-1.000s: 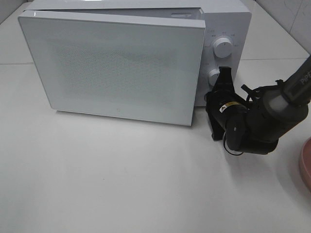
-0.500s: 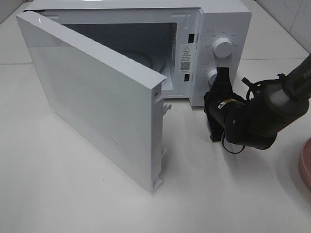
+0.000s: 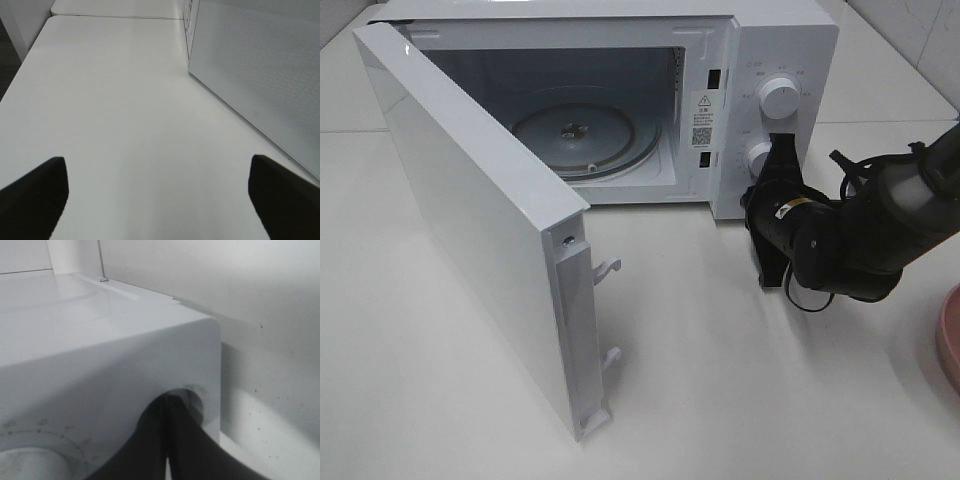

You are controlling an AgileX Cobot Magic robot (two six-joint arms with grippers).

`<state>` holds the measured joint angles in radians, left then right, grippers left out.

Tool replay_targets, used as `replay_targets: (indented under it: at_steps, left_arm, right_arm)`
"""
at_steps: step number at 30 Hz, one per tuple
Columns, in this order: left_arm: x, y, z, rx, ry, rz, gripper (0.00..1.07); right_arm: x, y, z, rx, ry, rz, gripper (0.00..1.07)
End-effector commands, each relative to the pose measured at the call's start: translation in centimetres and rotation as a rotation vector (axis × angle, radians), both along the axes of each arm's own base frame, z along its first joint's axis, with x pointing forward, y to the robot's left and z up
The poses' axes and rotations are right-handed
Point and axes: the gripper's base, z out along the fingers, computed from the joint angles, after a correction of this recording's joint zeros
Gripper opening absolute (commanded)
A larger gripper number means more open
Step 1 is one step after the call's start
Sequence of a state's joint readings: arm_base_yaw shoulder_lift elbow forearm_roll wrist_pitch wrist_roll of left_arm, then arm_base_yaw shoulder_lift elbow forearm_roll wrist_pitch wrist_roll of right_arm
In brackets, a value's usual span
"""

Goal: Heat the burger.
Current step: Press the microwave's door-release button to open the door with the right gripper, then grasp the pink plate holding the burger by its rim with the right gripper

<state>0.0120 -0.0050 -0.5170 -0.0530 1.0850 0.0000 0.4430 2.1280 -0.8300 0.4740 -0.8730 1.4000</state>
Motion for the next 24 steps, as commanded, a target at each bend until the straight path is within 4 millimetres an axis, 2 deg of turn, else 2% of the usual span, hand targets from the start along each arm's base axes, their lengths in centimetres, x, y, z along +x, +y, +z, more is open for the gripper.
replay_targets:
  at_steps: [1, 14, 24]
  left_arm:
    - [0.0, 0.0, 0.1, 0.002, -0.019, -0.003, 0.9]
    - [0.0, 0.0, 0.1, 0.002, -0.019, -0.003, 0.9]
    - [0.0, 0.0, 0.1, 0.002, -0.019, -0.003, 0.9]
  right_arm:
    - [0.8, -0.1, 3.0, -0.012, -0.203, 0.027, 0.0]
    - [-1.7, -0.2, 2.4, 0.006, -0.11, 0.121, 0.0]
    - [-4.4, -1.0, 3.3, -0.013, -0.036, 0.164, 0.0]
